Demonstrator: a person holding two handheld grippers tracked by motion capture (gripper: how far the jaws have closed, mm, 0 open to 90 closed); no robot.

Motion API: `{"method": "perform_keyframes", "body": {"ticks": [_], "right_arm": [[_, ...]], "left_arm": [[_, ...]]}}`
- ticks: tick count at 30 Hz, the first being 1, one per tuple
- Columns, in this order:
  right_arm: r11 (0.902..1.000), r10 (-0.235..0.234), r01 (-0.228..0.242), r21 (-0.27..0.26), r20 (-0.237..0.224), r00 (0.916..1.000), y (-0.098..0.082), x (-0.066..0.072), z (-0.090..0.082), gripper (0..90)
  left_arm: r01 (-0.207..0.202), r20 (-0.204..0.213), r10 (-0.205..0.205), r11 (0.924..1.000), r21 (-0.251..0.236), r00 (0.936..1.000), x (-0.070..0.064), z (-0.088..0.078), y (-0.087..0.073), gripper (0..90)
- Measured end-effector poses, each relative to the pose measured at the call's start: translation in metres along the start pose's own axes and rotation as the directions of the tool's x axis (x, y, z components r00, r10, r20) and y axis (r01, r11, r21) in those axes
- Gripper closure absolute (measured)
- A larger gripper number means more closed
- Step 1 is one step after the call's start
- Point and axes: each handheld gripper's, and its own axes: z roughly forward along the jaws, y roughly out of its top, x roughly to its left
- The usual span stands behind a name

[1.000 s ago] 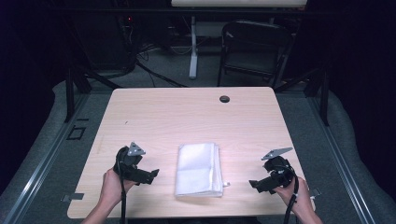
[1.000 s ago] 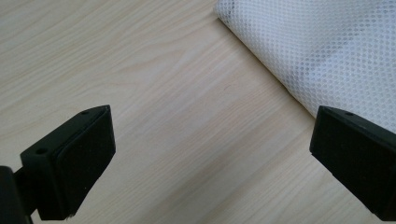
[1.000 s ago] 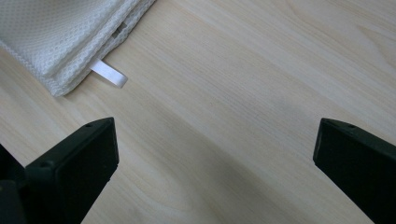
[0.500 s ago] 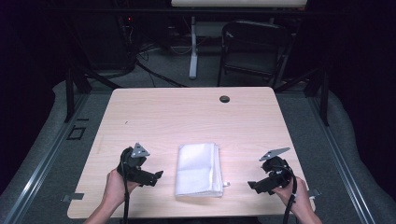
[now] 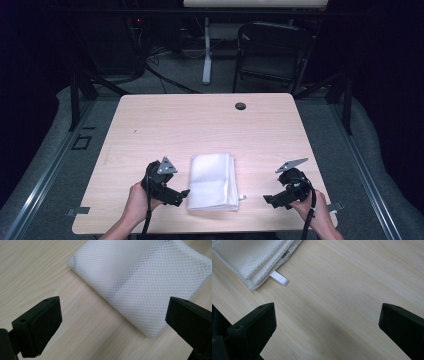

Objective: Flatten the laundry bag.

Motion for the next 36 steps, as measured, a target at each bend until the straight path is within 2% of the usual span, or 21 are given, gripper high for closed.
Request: {"method": "perform_keyframes", "body": {"ticks": [4,12,13,20,23,25,26,28,29,31,33,35,36], "right_arm": [[1.0,-0.005,0.005,0.008,0.002,1.0,0.0,0.001,0.0,1.2],[0.9996,-0.018,0.018,0.02,0.018,0.9997,0.001,0.004,0.0,1.4],[0.9995,-0.022,0.022,0.021,0.006,0.9997,0.001,0.005,0.001,1.8],[0.9992,-0.026,0.026,0.032,0.01,0.9996,0.003,0.007,0.002,2.7],[0.9996,-0.017,0.017,0.022,0.002,0.9999,0.003,0.008,0.003,2.7],[0.9995,-0.018,0.018,0.025,0.004,0.9998,0.003,0.008,0.004,2.7],[0.9993,-0.021,0.021,0.031,0.005,0.9998,0.003,0.007,0.004,2.8],[0.9993,-0.022,0.022,0.031,0.004,0.9997,0.003,0.008,0.004,2.8],[0.999,-0.025,0.024,0.038,0.002,0.9997,0.003,0.008,0.003,3.3],[0.9989,-0.025,0.025,0.04,0.002,0.9997,0.003,0.008,0.003,3.5],[0.9987,-0.027,0.027,0.044,0.005,0.9996,0.004,0.008,0.004,3.8],[0.9986,-0.031,0.031,0.043,0.001,0.9995,0.004,0.008,0.004,3.9],[0.9986,-0.032,0.032,0.043,0.001,0.9995,0.004,0.008,0.004,4.0]], "left_arm": [[-0.032,0.012,0.032,0.9992,0.025,0.9994,-0.009,0.009,0.004,0.6],[-0.057,0.011,0.056,0.9975,0.042,0.9984,-0.015,0.016,0.007,1.2],[-0.062,0.015,0.061,0.9972,0.043,0.998,-0.016,0.018,0.007,1.3],[-0.099,0.046,0.096,0.9937,0.053,0.9943,-0.026,0.029,0.011,2.2],[-0.13,0.077,0.126,0.9899,0.056,0.9891,-0.035,0.034,0.014,2.1],[-0.137,0.085,0.132,0.9888,0.059,0.9876,-0.037,0.036,0.015,2.0],[-0.157,0.099,0.151,0.9856,0.062,0.9836,-0.042,0.039,0.017,2.1],[-0.165,0.099,0.159,0.9844,0.06,0.9823,-0.044,0.04,0.018,2.3],[-0.185,0.098,0.178,0.9803,0.068,0.9791,-0.046,0.042,0.019,2.4],[-0.197,0.118,0.188,0.9777,0.072,0.9751,-0.049,0.045,0.021,2.4],[-0.207,0.117,0.198,0.9755,0.075,0.9733,-0.052,0.049,0.021,2.5],[-0.231,0.126,0.22,0.9697,0.08,0.9673,-0.057,0.054,0.024,4.0],[-0.231,0.126,0.22,0.9697,0.08,0.9673,-0.057,0.054,0.024,4.7]]}}
